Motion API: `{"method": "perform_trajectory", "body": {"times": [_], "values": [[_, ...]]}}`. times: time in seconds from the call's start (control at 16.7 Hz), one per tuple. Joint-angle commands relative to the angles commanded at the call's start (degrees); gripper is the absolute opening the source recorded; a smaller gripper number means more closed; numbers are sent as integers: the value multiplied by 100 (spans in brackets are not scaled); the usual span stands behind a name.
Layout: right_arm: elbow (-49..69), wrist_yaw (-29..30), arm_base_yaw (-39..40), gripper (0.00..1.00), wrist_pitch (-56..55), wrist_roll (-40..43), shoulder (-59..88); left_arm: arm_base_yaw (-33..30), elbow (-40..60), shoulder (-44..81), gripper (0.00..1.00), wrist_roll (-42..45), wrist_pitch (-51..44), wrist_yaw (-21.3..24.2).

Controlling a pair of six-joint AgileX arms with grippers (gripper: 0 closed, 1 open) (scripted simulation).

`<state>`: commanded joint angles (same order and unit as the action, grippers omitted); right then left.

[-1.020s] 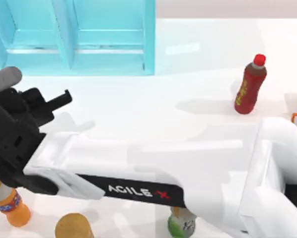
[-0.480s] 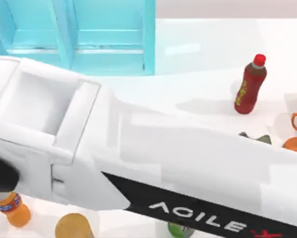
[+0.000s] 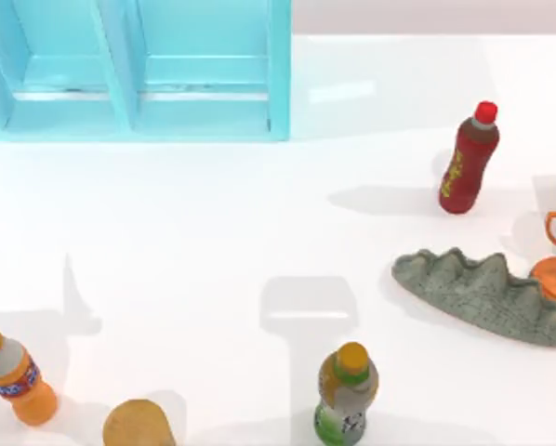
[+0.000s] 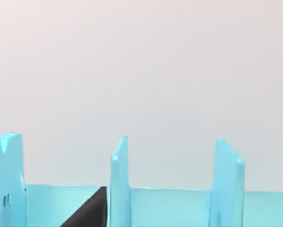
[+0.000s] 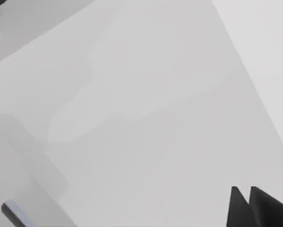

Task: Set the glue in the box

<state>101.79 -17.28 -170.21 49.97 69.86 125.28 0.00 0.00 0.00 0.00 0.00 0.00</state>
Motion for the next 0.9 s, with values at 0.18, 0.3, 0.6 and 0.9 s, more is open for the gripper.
{"method": "perform_trajectory", "body": {"times": [0.18, 0.3, 0.6, 0.9], "values": [[-395, -1180, 2333, 0, 1007, 1592, -84, 0, 0, 0, 100, 0, 0, 0], [-661, -1928, 3822, 0, 1651, 2608, -117, 0, 0, 0, 100, 0, 0, 0], [-1302, -3574, 7147, 0, 3080, 4876, -115, 0, 0, 0, 100, 0, 0, 0], [-1845, -4752, 9610, 0, 4106, 6558, 13, 0, 0, 0, 100, 0, 0, 0]]}}
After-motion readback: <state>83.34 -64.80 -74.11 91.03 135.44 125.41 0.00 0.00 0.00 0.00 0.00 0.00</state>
